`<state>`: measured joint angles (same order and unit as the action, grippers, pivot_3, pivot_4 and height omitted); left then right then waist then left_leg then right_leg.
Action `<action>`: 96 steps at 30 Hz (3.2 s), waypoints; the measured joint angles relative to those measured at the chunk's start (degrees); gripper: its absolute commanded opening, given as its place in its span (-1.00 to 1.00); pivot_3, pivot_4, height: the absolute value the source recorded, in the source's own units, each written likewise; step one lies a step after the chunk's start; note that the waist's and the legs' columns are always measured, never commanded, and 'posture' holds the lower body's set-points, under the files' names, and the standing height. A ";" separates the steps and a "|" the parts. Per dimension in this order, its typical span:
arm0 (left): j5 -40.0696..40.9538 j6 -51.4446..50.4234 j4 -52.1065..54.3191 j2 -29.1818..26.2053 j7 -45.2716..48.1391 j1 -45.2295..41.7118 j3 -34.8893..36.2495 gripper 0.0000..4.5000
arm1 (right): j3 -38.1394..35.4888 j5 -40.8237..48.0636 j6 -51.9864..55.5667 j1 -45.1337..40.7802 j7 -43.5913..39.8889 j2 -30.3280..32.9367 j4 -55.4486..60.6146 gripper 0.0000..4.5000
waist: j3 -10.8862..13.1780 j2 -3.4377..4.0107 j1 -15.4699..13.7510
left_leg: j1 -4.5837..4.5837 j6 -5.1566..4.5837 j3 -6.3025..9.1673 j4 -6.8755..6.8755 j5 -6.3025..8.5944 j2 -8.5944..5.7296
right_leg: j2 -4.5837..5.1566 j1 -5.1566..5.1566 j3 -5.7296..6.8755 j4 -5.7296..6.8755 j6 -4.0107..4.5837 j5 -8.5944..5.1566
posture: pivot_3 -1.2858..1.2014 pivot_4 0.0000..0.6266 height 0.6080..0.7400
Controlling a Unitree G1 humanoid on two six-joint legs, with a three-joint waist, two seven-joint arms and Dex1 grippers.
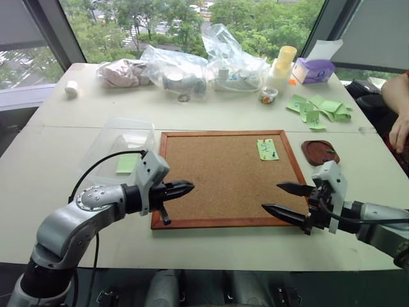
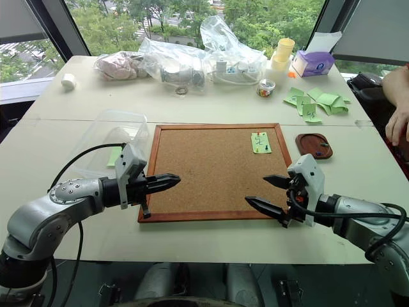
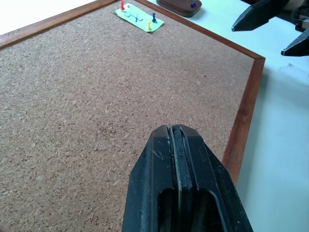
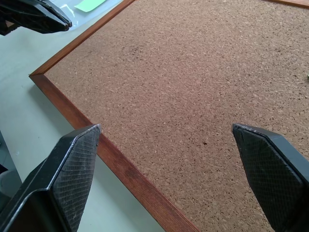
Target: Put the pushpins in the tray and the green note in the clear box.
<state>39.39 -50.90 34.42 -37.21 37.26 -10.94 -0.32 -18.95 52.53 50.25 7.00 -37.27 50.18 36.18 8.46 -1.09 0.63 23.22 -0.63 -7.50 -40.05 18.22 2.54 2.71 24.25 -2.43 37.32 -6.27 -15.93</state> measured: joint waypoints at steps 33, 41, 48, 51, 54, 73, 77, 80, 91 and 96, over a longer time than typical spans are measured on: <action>-8.53 5.89 -12.38 -1.68 9.57 -11.92 -11.73 -0.98 | 8.08 -7.54 0.50 -22.41 15.51 -7.53 -6.80 1.00 | 0.00 0.03 0.16 | -0.01 0.04 -0.08 0.05 -0.03 0.00 | -0.11 0.10 -0.04 0.03 0.01 0.00 | 0.03 -0.52 0.81; -19.59 13.14 -21.58 -1.93 13.67 -14.20 -20.37 -0.98 | 19.04 -23.69 -9.43 -32.11 13.83 -12.48 -30.53 1.00 | -0.01 0.04 0.00 | 0.07 0.02 -0.15 -0.04 -0.03 -0.17 | -0.05 0.13 -0.06 0.02 0.00 0.00 | 0.03 -0.52 0.81; -22.42 14.93 -22.09 -1.26 15.15 -14.26 -20.88 -0.98 | 20.95 -33.30 -21.14 -39.79 10.80 -16.87 -53.98 1.00 | -0.06 0.14 -0.02 | 0.07 0.02 -0.15 -0.03 -0.02 -0.09 | 0.00 0.11 -0.06 0.03 -0.02 0.01 | 0.03 -0.52 0.81; -22.64 14.30 -21.70 -0.89 14.94 -13.80 -20.44 -0.98 | 20.78 -35.36 -24.95 -42.50 9.48 -18.12 -60.68 1.00 | -0.11 0.23 0.02 | 0.01 0.02 -0.15 -0.03 -0.02 -0.07 | -0.01 0.07 -0.06 0.05 -0.02 0.01 | 0.03 -0.52 0.81; -22.79 13.55 -20.65 -0.78 14.55 -13.25 -20.15 -0.98 | 20.64 -36.80 -27.77 -44.91 8.37 -19.03 -65.87 1.00 | -0.12 0.25 0.04 | 0.02 0.02 -0.16 -0.03 -0.02 -0.07 | 0.00 0.07 -0.07 0.06 -0.02 0.01 | 0.03 -0.52 0.81; -23.94 11.21 -17.82 -0.47 13.48 -11.68 -19.14 -1.00 | 17.44 -39.16 -31.97 -50.60 5.27 -22.85 -76.58 -0.99 | -0.13 0.30 0.34 | -0.04 0.03 -0.19 -0.02 -0.03 -0.03 | 0.00 0.07 -0.06 0.13 -0.02 0.01 | 0.03 -0.52 0.81; -24.23 11.23 -17.72 -0.43 13.49 -11.70 -19.28 -1.00 | 16.06 -39.09 -32.46 -50.32 5.46 -23.38 -76.65 -0.99 | -0.13 0.31 0.33 | -0.03 0.03 -0.19 -0.02 -0.03 -0.03 | 0.01 0.08 -0.06 0.13 -0.02 0.01 | 0.03 -0.52 0.81; -24.39 10.79 -17.47 -0.14 13.47 -11.71 -19.28 -1.00 | 14.41 -38.66 -33.74 -49.55 5.88 -24.23 -76.62 -0.99 | -0.09 0.37 0.27 | -0.03 0.03 -0.20 -0.02 -0.03 -0.04 | 0.02 0.07 -0.07 0.13 -0.02 0.02 | 0.03 -0.52 0.81; -24.51 8.64 -17.12 1.24 13.42 -11.88 -19.24 -1.00 | 10.75 -37.64 -36.67 -47.96 7.20 -24.68 -71.38 -0.99 | -0.08 0.58 0.31 | -0.04 0.03 -0.19 -0.02 -0.03 -0.04 | 0.02 0.08 -0.06 0.14 -0.02 0.02 | 0.03 -0.52 0.81; -24.64 8.48 -17.08 1.24 13.44 -11.82 -19.22 -1.00 | 10.01 -37.62 -36.89 -47.67 7.98 -25.21 -68.90 -0.99 | -0.09 0.59 0.35 | -0.05 0.04 -0.20 -0.02 -0.03 -0.04 | 0.02 0.08 -0.07 0.14 -0.02 0.02 | 0.03 -0.52 0.81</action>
<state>14.74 -42.42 17.33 -35.96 50.70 -22.76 -19.54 -8.94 14.91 13.36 -40.66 -29.29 24.97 -32.73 8.37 -0.50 0.98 23.18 -0.60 -7.70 -40.06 18.19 2.51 2.74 24.33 -2.49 37.47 -6.29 -15.92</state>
